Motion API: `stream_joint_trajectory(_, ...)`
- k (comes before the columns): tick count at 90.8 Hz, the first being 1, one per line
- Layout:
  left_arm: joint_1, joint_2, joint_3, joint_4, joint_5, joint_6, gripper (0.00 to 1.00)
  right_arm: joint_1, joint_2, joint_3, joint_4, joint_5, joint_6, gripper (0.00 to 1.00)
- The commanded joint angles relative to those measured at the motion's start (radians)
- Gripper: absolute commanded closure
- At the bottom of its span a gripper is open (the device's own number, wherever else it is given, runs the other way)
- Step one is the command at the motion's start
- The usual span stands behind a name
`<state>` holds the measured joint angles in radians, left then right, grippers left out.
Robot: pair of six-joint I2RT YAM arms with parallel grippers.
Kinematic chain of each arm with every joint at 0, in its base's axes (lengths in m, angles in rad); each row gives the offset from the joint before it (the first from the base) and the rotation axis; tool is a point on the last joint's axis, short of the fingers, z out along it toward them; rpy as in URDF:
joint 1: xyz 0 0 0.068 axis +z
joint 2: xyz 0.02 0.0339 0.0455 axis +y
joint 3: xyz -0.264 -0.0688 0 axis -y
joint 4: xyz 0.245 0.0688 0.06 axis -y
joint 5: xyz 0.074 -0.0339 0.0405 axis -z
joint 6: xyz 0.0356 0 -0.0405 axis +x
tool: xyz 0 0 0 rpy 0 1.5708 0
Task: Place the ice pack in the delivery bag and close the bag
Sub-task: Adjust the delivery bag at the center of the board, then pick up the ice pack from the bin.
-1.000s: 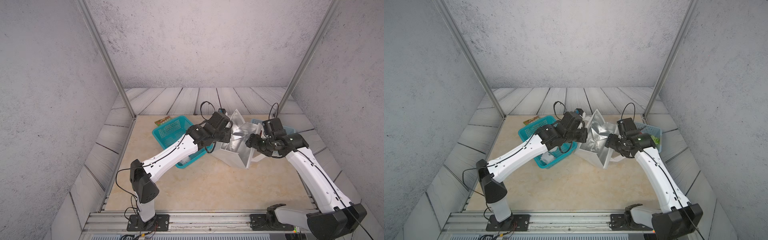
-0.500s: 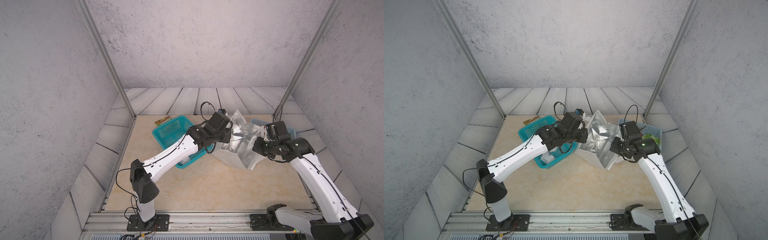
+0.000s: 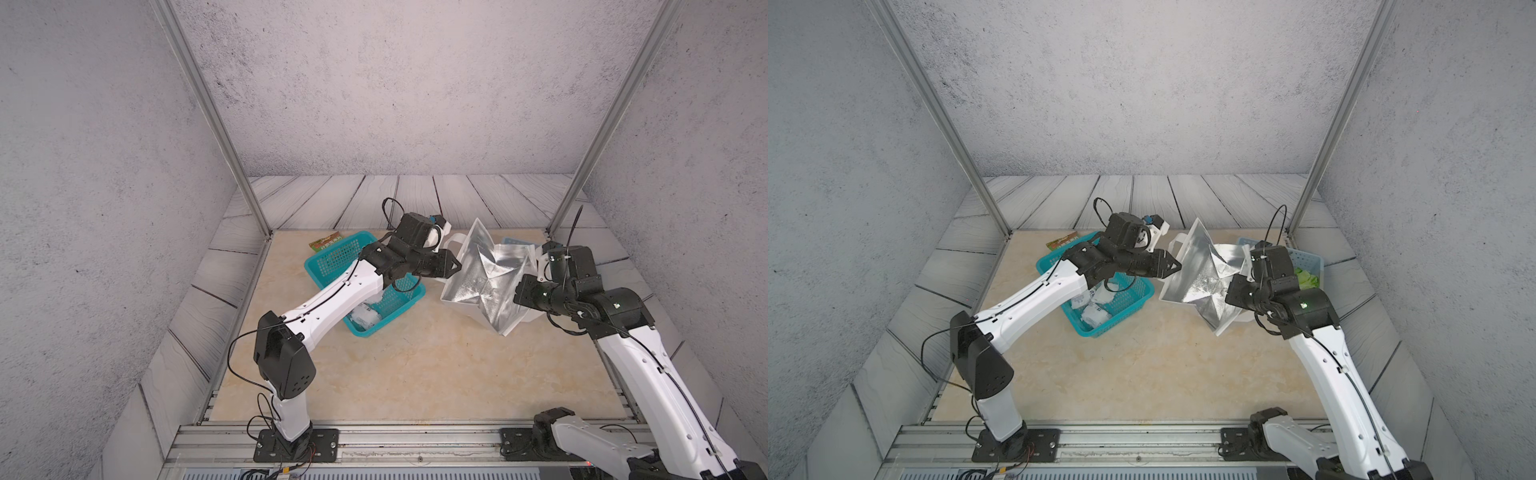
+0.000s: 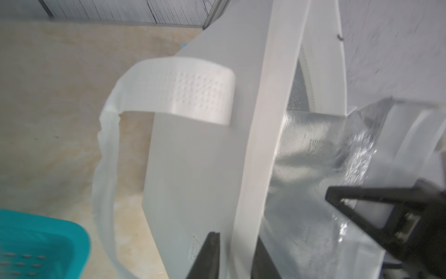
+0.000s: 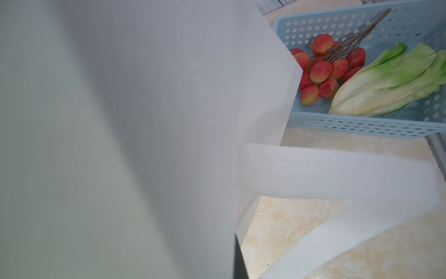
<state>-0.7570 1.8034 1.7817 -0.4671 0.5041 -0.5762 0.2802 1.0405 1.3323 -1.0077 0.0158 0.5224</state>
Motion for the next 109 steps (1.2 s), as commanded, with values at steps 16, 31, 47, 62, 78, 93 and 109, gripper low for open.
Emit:
stream_joint_trajectory(16, 0.029, -0.146, -0.009, 0.000, 0.101, 0.144, 0.26, -0.006, 0.004, 0.100, -0.134, 0.140, -0.081, 1.00)
stream_joint_trajectory(31, 0.094, -0.401, -0.216, 0.046, -0.175, 0.237, 0.18, -0.011, 0.026, 0.144, -0.152, 0.155, -0.112, 1.00)
stream_joint_trajectory(47, 0.228, -0.660, -0.526, 0.090, -0.395, 0.212, 0.01, -0.014, 0.053, 0.122, -0.110, 0.083, -0.106, 1.00)
stream_joint_trajectory(62, 0.374, -0.676, -0.663, -0.048, -0.358, 0.151, 0.03, -0.015, 0.074, 0.114, -0.087, 0.052, -0.108, 1.00)
stream_joint_trajectory(78, 0.440, -0.460, -0.640, -0.170, -0.220, 0.127, 0.07, -0.014, 0.108, 0.114, -0.060, 0.021, -0.107, 1.00)
stream_joint_trajectory(93, 0.443, -0.217, -0.459, -0.331, -0.215, 0.183, 0.09, -0.014, 0.107, 0.083, -0.036, 0.001, -0.095, 1.00)
stream_joint_trajectory(109, 0.417, -0.010, -0.282, -0.460, -0.343, 0.219, 0.14, -0.014, 0.107, 0.062, -0.025, -0.010, -0.087, 1.00)
